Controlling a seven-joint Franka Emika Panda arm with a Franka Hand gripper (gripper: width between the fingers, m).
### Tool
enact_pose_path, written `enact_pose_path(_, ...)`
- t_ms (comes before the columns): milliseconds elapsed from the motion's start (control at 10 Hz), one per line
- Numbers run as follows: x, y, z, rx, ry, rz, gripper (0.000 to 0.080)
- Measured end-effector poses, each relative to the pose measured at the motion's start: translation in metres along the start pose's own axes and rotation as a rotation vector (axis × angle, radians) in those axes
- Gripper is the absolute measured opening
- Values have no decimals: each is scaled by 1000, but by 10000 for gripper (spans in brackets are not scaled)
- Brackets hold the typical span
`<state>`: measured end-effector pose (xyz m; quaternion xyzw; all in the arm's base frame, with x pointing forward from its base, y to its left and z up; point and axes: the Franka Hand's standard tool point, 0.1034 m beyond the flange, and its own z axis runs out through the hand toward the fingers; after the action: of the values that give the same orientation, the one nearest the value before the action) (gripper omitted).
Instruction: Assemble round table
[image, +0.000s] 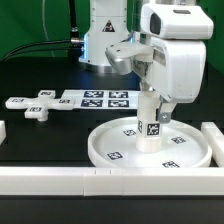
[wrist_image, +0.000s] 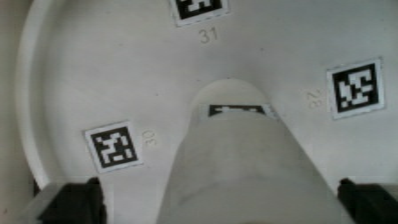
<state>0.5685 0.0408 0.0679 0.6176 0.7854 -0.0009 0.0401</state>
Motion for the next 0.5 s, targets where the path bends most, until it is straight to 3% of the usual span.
enact_pose_path(200,1,0,0,-1,0,12,612)
enact_pose_path(300,1,-3,2,9,1,14,411)
enact_pose_path(500,0,-4,3,14,1,16,412)
